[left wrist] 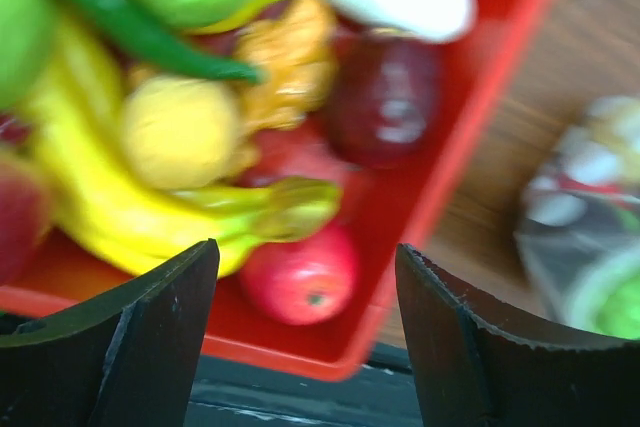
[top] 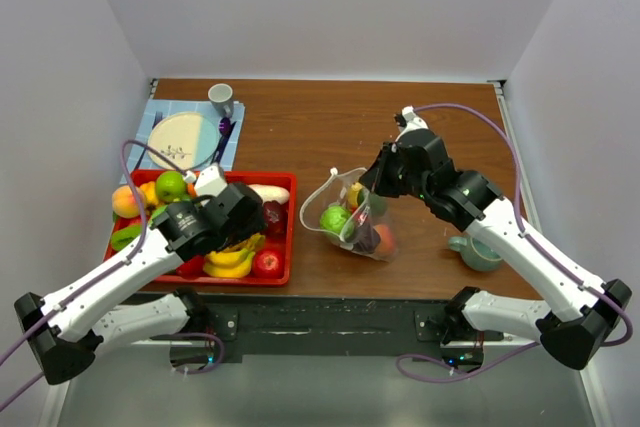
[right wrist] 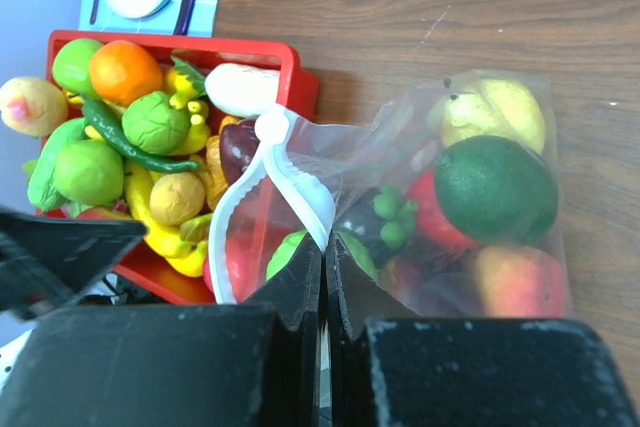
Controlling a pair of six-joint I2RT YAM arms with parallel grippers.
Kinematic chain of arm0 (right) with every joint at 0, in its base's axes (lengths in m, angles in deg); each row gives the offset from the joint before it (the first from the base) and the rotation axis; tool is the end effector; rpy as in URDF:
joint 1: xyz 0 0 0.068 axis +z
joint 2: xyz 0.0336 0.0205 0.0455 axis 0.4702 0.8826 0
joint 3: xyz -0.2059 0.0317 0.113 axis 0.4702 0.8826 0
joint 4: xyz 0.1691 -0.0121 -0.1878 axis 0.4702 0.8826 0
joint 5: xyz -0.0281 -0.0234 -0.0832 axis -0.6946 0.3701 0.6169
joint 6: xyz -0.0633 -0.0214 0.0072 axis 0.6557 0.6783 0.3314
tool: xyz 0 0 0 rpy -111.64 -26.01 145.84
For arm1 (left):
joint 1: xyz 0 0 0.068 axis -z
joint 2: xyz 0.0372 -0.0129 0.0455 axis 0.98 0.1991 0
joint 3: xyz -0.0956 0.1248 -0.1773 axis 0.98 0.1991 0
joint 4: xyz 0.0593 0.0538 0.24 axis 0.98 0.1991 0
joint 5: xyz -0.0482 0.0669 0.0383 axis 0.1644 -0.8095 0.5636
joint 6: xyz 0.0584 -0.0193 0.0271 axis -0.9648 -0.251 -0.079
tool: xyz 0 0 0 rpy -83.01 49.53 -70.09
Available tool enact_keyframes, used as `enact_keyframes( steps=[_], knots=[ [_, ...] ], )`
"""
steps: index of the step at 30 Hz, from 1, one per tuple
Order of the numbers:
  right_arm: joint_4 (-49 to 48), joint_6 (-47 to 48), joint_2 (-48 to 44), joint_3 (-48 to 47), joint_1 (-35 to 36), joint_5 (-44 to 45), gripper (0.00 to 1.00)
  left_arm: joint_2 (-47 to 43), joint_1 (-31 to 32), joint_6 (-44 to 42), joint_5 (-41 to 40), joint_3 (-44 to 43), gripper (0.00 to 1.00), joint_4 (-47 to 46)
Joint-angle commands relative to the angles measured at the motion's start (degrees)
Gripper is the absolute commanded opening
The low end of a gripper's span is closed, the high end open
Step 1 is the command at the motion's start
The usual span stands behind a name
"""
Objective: Place the food in the zip-top bag and seal the zipper
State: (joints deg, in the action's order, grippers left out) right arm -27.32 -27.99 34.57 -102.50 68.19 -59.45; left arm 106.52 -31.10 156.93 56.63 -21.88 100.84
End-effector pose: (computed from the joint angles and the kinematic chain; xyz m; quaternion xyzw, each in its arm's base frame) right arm 0.2033 0.1646 0.3220 0.0311 0.8768 0.2784 0.3908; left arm 0.1429 -0.1185 0.2562 -0.2647 0.9039 -0.0931 0.3227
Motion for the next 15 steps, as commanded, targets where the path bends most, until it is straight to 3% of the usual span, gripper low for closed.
enact_keyframes(
  steps=[1,9,15],
  knots=[
    [-3.51,-0.01,-1.16,0.93,0.29,-1.69,0.0,-2.6,-2.59,7.32,-5.16,4.25,0.77,3.09],
    [-3.42,0.08,-1.34,1.72,0.29,-2.13,0.0,3.46,-12.61,-5.23,-4.12,6.19,0.78,-4.81],
    [-2.72,0.52,-1.6,1.81,0.29,-2.05,0.0,8.04,-13.14,-3.33,-3.58,5.67,0.78,-3.25]
  ],
)
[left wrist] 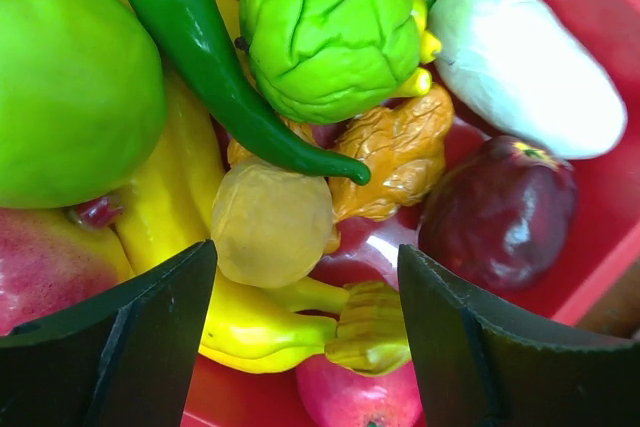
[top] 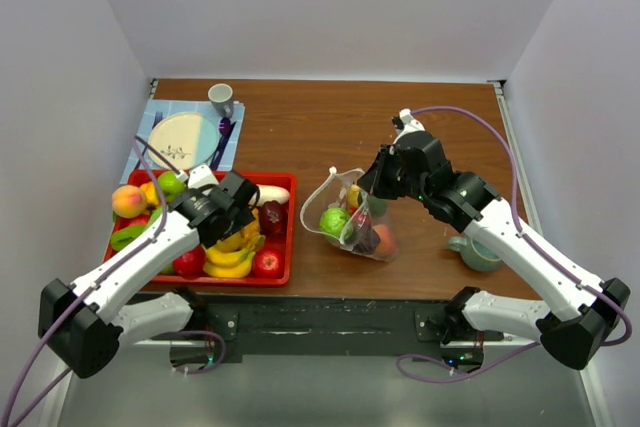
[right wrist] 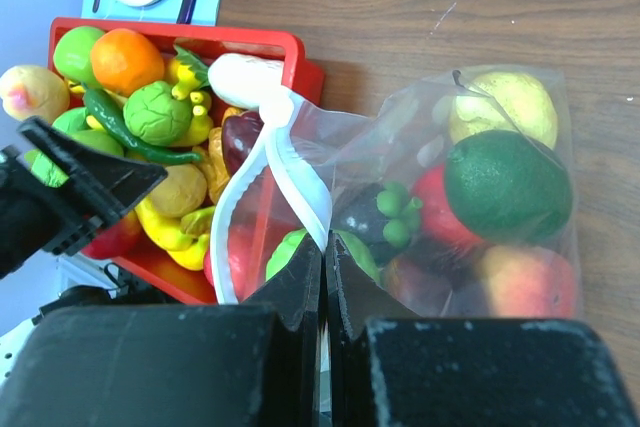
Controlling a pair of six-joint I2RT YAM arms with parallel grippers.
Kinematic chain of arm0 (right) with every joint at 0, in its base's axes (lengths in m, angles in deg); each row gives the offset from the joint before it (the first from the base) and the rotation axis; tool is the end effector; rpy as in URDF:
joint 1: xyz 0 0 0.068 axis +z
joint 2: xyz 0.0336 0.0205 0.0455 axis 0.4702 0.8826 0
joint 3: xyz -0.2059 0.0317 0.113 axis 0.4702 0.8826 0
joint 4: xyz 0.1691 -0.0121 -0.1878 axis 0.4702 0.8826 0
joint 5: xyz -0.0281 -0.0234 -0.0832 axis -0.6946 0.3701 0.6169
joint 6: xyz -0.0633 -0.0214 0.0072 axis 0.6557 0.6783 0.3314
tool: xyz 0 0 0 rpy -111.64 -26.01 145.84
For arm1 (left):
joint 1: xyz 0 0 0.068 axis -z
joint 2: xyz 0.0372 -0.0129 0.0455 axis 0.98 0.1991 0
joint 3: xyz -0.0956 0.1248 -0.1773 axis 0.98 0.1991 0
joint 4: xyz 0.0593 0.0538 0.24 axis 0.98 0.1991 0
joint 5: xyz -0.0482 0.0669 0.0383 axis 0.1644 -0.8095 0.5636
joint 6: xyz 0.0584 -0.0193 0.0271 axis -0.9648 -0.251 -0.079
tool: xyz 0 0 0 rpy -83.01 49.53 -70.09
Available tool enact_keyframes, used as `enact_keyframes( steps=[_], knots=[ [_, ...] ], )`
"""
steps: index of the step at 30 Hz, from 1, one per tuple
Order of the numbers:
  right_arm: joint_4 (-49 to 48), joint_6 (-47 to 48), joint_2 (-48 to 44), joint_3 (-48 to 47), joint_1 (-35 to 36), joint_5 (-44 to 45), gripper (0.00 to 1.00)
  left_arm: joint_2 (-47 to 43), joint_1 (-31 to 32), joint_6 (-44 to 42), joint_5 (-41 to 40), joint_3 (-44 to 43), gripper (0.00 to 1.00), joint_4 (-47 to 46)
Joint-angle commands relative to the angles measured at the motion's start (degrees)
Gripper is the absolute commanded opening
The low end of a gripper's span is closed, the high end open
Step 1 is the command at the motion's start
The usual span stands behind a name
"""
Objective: Place the food in the zip-top bag and seal the zipper
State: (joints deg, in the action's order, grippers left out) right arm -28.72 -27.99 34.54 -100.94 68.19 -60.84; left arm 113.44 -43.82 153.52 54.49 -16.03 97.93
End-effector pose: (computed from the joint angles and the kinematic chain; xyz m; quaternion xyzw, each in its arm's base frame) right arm 0.2037 0.1667 0.3155 0.0253 0.8779 0.2859 0.3833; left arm 0.1764 -0.0896 0.2094 -0.3245 0.8967 0.0317 0.2993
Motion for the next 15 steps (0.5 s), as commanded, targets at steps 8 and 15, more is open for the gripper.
enact_keyframes(
  steps=[8,15],
  knots=[
    [-2.02,0.52,-0.97,0.61,0.38,-1.35,0.0,2.34,-0.77,0.18,-3.02,2.53,0.8,-2.52],
    [-1.24,0.78,-1.23,-0.1,0.38,-0.91,0.0,4.18,-1.3,-0.61,-1.97,7.54,0.78,-6.49]
  ],
)
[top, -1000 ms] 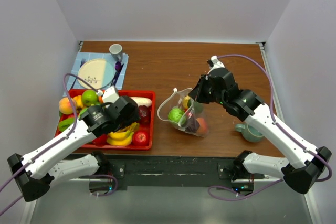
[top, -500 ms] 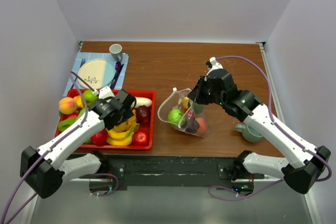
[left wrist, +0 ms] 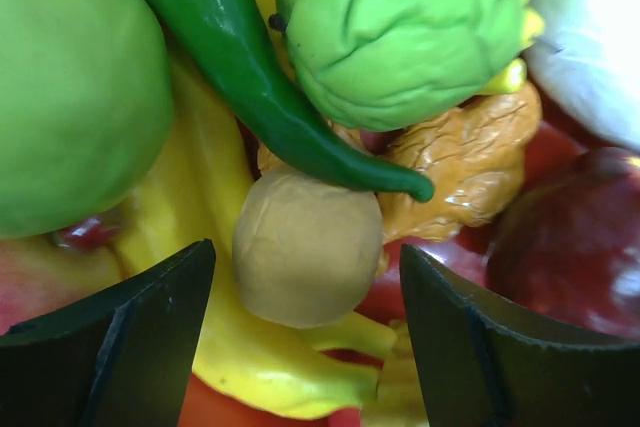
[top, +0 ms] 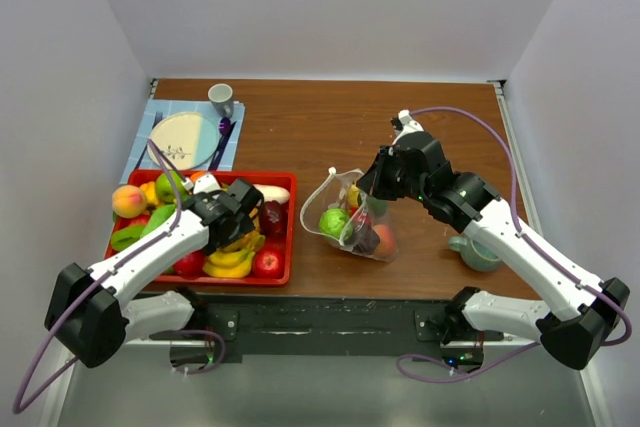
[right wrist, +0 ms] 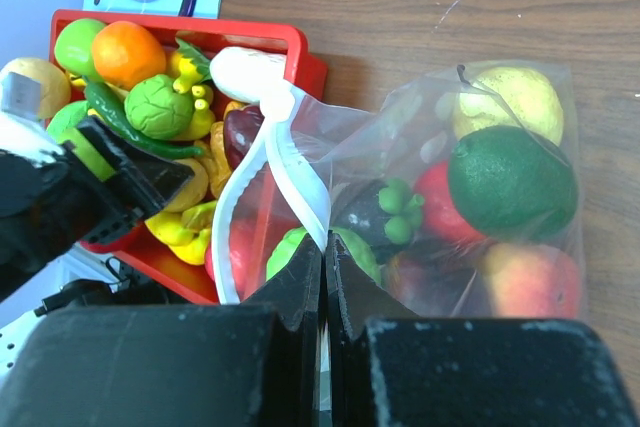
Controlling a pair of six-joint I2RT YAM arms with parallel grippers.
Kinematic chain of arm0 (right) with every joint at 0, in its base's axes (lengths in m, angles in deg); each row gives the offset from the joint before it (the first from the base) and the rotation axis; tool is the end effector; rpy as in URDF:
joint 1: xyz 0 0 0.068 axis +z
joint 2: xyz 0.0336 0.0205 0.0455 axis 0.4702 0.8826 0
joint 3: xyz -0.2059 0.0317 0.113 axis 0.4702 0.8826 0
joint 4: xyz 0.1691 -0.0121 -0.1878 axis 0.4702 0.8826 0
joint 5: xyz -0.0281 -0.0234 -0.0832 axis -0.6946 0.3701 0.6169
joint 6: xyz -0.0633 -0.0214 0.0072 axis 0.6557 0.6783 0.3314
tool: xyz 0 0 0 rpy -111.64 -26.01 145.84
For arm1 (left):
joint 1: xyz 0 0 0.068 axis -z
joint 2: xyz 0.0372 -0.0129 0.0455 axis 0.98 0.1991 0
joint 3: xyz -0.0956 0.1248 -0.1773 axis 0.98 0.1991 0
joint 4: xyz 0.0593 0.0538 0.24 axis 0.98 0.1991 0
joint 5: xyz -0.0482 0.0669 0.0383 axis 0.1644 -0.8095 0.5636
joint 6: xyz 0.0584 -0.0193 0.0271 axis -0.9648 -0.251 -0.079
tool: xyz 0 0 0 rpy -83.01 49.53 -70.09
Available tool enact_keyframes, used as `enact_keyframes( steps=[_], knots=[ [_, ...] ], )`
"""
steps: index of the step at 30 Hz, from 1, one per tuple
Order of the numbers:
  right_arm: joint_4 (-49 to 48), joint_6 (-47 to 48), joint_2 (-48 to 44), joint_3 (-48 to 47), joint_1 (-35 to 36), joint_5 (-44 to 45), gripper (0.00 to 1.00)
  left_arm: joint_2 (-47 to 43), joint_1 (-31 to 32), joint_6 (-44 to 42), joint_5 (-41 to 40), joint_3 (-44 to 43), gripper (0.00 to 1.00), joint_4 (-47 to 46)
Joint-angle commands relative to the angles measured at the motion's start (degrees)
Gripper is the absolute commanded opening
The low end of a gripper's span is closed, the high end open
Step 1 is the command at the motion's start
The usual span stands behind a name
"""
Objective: Place the food in the zip-top bag and seal the zipper
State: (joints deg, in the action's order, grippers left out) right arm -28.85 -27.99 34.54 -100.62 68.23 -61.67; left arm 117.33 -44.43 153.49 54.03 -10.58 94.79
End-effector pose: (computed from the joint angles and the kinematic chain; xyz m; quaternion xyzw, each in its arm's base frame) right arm 0.2033 0.1675 0.3138 0.0215 0.8789 0.2900 0.3780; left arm 0.1772 -0.0872 0.1732 -0.3181 0.9050 0.0777 0.2715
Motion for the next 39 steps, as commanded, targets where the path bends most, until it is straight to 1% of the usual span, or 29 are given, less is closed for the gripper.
enact_keyframes(
  steps=[1,2,3,5,6,9,10,12,15,18,21,22,24,25,27,28,33,34,39],
  knots=[
    [-1.1,0.61,-1.23,-0.43,0.25,-0.17,0.0,0.55,-0.77,-0.76,-1.51,2.28,0.76,-3.78],
    [-1.02,0.61,-1.23,-0.34,0.25,-0.17,0.0,0.73,-0.86,-0.94,-1.34,2.45,0.74,-4.3],
    [-1.01,0.61,-1.23,-0.42,0.25,-0.17,0.0,0.82,-0.95,-1.46,-1.34,2.11,0.65,-4.39],
    [-0.84,0.69,-1.23,-0.51,0.25,-0.08,0.0,0.74,-0.95,-2.6,-1.25,1.32,0.54,-4.31],
    [-0.84,0.61,-1.23,-0.43,0.25,-0.17,0.0,0.21,-0.95,-3.13,-1.25,0.27,0.46,-4.31],
    [-0.84,0.69,-1.41,-0.6,0.25,0.18,0.0,-1.02,-0.95,-6.73,-0.64,-2.8,0.35,-3.96],
    [-0.67,0.61,-1.49,-0.69,0.33,0.18,0.0,-1.46,-0.86,-7.87,-0.2,-3.77,0.33,-3.96],
    [-0.84,0.61,-1.41,-0.69,0.25,0.27,0.0,-2.6,-0.95,-12.35,2.08,-6.32,0.26,-4.48],
    [-1.01,0.61,-1.23,-0.6,0.25,0.18,0.0,-4.53,-0.86,-17.1,5.51,-9.58,0.2,-5.1],
    [-1.28,0.43,-0.97,-0.6,0.25,0.36,0.0,-6.55,-0.95,-21.23,9.02,-11.87,0.17,-6.32],
    [-1.8,0.43,-0.79,-0.69,0.25,0.54,0.0,-7.87,-0.86,-25.01,14.2,-13.97,0.15,-8.78],
    [-1.89,0.34,-0.7,-0.69,0.25,0.45,0.0,-8.14,-0.86,-25.98,17.87,-14.59,0.14,-10.62],
    [-1.89,0.17,-0.44,-0.6,0.25,0.36,0.0,-8.41,-0.78,-27.56,21.76,-16.87,0.14,-12.82],
    [-1.98,0.08,-0.26,-0.77,0.25,0.18,0.0,-8.32,-0.78,-28.09,26.04,-17.49,0.14,-15.01],
    [-1.98,-0.01,-0.18,-0.78,0.33,0.1,0.0,-7.27,-0.16,-28.36,29.06,-19.95,0.15,-16.6],
    [-1.98,-0.01,-0.18,-0.95,0.25,0.18,0.0,-6.74,1.41,-28.19,30.2,-20.65,0.15,-17.92],
    [-1.46,-0.1,-0.26,-1.3,0.25,0.53,0.0,-2.1,8.62,-25.99,30.22,-25.05,0.17,-21.88],
    [-1.37,-0.27,-0.35,-1.39,0.25,0.71,0.0,-1.38,10.54,-25.64,31.43,-25.49,0.17,-23.89],
    [-0.4,-0.62,-0.7,-1.74,0.25,1.32,0.0,4.94,13.72,-21.86,35.31,-25.67,0.17,-31.89]
  ],
)
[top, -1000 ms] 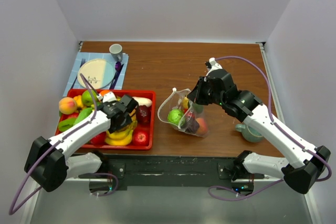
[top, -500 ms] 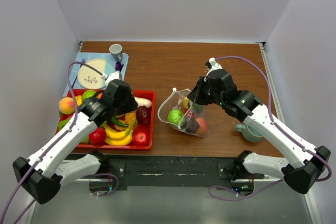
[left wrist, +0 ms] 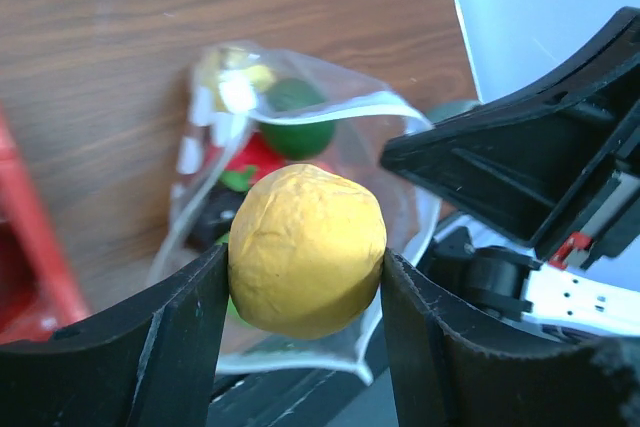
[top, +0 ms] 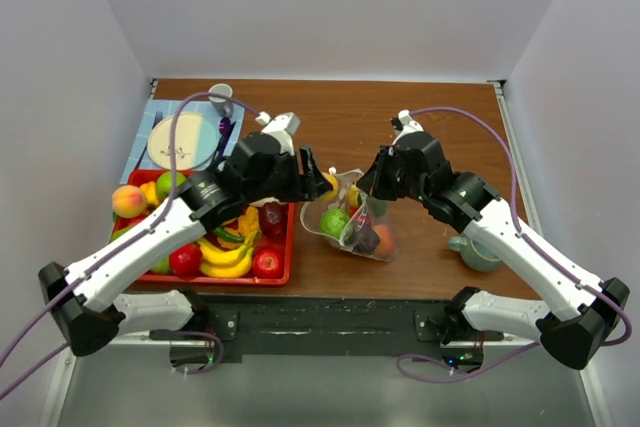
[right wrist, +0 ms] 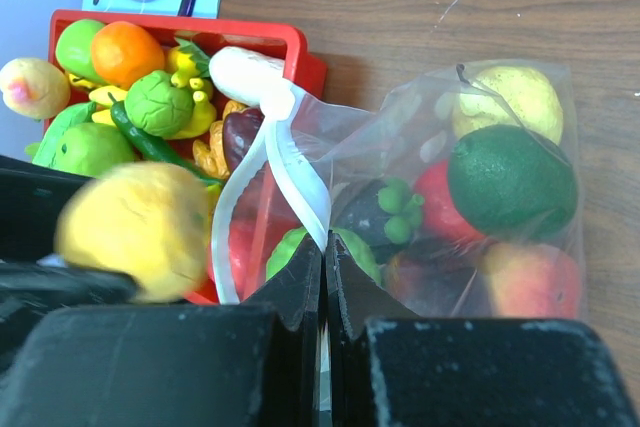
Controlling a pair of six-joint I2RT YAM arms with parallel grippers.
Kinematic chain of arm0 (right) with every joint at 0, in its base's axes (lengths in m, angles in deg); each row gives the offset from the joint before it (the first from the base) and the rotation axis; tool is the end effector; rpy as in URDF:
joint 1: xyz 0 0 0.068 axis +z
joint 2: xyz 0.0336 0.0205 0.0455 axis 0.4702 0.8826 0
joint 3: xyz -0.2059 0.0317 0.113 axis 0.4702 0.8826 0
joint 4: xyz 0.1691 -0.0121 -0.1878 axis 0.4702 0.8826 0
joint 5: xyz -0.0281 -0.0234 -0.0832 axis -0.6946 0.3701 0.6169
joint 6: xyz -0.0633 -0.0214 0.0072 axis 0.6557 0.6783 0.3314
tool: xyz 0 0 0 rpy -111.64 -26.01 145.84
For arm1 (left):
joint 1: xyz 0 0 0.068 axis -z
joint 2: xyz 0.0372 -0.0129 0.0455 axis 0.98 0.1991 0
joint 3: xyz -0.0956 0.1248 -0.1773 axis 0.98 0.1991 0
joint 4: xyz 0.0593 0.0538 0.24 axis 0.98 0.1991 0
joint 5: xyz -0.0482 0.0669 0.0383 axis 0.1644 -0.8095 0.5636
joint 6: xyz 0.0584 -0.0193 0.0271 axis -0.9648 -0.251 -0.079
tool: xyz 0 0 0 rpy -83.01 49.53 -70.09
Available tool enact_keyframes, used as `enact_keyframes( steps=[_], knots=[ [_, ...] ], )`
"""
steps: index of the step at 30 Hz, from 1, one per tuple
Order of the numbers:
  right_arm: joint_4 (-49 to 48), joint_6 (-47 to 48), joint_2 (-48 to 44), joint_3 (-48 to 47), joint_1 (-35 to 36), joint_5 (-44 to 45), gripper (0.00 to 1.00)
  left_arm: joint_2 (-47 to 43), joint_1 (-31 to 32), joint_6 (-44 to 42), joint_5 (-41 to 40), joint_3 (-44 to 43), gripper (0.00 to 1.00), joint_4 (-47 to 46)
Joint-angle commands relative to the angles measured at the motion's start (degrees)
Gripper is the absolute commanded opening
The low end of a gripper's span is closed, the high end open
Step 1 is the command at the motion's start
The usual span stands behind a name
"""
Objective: Place the food in the zip-top bag and seal the zipper
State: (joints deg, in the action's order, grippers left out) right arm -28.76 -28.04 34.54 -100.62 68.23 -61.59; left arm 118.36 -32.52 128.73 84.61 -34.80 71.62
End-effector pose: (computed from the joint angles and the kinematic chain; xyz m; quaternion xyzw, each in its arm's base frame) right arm 0.2032 0.1674 0.3136 0.0222 0.8793 0.2892 0.3778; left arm 0.1906 -0.1976 0.3242 0.0113 0.8697 -0.3511 0.3466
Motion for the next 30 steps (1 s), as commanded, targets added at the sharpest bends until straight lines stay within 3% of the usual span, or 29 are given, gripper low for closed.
enact_keyframes(
  steps=[1,4,6,7,8,11,14,18,21,30],
  knots=[
    [-0.31,-0.49,-1.05,-1.83,0.25,1.41,0.0,4.97,2.77,4.12,5.43,-1.36,0.17,-11.43],
    [0.83,-0.58,-1.75,-2.18,0.25,2.55,0.0,9.36,4.36,5.71,5.18,-1.89,0.22,-14.0],
    [1.62,-0.58,-2.11,-2.36,0.25,3.08,0.0,12.0,4.8,6.42,5.61,-1.8,0.34,-15.06],
    [1.8,-0.41,-2.37,-2.36,0.25,3.69,0.0,12.53,5.24,6.51,5.79,-1.8,0.43,-16.11],
    [2.06,-0.4,-2.63,-2.36,0.25,3.96,0.0,13.32,5.42,6.77,5.79,-1.72,0.61,-16.47],
    [2.41,-0.32,-2.81,-2.36,0.25,4.31,0.0,13.86,5.77,6.34,5.53,-2.15,0.81,-17.0],
    [2.5,-0.23,-2.64,-2.27,0.25,4.4,0.0,13.59,5.77,5.63,4.91,-3.03,0.92,-16.47],
    [2.32,-0.14,-2.37,-2.45,0.25,4.4,0.0,12.19,5.77,5.02,3.51,-4.09,0.92,-13.84],
    [2.41,0.03,-2.29,-2.62,0.25,4.4,0.0,9.73,5.77,4.4,1.58,-4.53,0.86,-11.04],
    [2.94,1.44,-2.2,-3.59,0.33,4.49,0.0,-0.9,5.68,0.36,-14.15,-2.78,0.45,5.74]
  ],
)
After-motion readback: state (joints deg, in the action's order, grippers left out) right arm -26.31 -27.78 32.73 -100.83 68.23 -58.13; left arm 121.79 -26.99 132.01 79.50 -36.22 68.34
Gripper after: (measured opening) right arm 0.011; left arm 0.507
